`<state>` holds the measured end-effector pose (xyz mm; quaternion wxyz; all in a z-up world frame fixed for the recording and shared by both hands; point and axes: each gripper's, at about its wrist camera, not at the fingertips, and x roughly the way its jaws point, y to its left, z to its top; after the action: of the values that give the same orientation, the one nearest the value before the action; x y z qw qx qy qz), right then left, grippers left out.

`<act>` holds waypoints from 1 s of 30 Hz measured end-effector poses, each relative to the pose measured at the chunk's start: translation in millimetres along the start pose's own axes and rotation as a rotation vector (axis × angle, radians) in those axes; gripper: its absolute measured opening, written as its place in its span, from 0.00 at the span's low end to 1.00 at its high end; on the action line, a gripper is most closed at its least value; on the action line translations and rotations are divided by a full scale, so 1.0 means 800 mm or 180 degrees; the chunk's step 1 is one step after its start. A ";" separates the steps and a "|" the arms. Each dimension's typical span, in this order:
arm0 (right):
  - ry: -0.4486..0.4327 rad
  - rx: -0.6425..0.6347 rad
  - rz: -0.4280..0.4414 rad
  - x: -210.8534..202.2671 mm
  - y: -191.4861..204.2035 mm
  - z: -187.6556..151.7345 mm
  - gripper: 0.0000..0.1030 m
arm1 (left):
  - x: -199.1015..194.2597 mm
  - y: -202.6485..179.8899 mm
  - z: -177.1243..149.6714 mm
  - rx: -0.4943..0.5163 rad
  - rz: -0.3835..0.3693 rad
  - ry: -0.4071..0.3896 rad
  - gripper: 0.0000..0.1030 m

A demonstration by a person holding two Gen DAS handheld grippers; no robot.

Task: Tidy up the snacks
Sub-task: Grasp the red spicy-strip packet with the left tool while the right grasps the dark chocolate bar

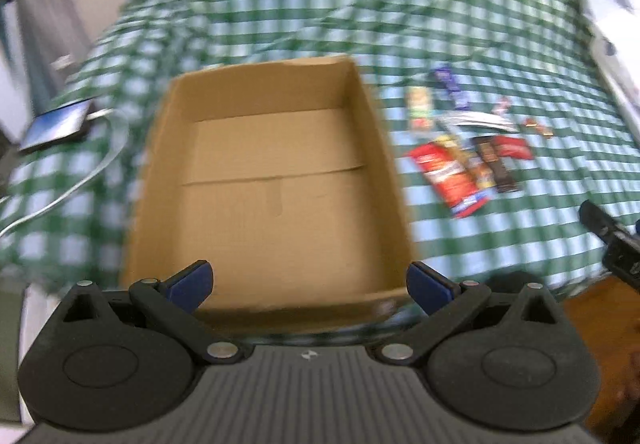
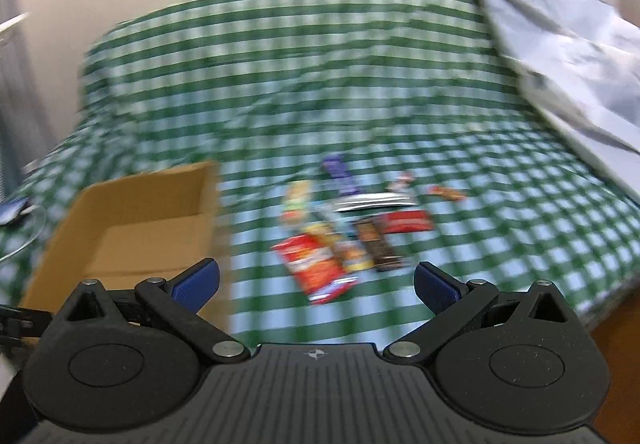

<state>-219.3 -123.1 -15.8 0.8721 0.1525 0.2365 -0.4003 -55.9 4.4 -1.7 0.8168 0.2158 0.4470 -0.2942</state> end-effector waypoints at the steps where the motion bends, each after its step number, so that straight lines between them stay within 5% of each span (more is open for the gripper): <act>1: -0.0008 0.0075 -0.0077 0.008 -0.023 0.004 1.00 | 0.008 -0.017 0.014 0.0026 -0.0091 0.0034 1.00; 7: 0.0169 0.0418 -0.0384 0.080 -0.137 0.011 1.00 | 0.097 -0.146 0.077 0.0387 -0.0403 0.0317 1.00; 15: 0.0555 0.0561 -0.0486 0.197 -0.196 0.000 1.00 | 0.280 -0.231 0.127 0.0235 -0.0201 0.0982 1.00; 23: 0.0847 0.0485 -0.0256 0.285 -0.197 0.001 1.00 | 0.386 -0.208 0.132 -0.0220 -0.0188 0.1408 1.00; 30: 0.0892 0.0347 -0.0073 0.343 -0.170 0.013 1.00 | 0.395 -0.170 0.132 -0.0206 -0.0648 0.1417 1.00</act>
<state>-165.6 -385.7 -164.4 0.8164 0.2514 0.3355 -0.3972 51.3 -250.9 -231.3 0.6708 0.2029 0.6445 -0.3057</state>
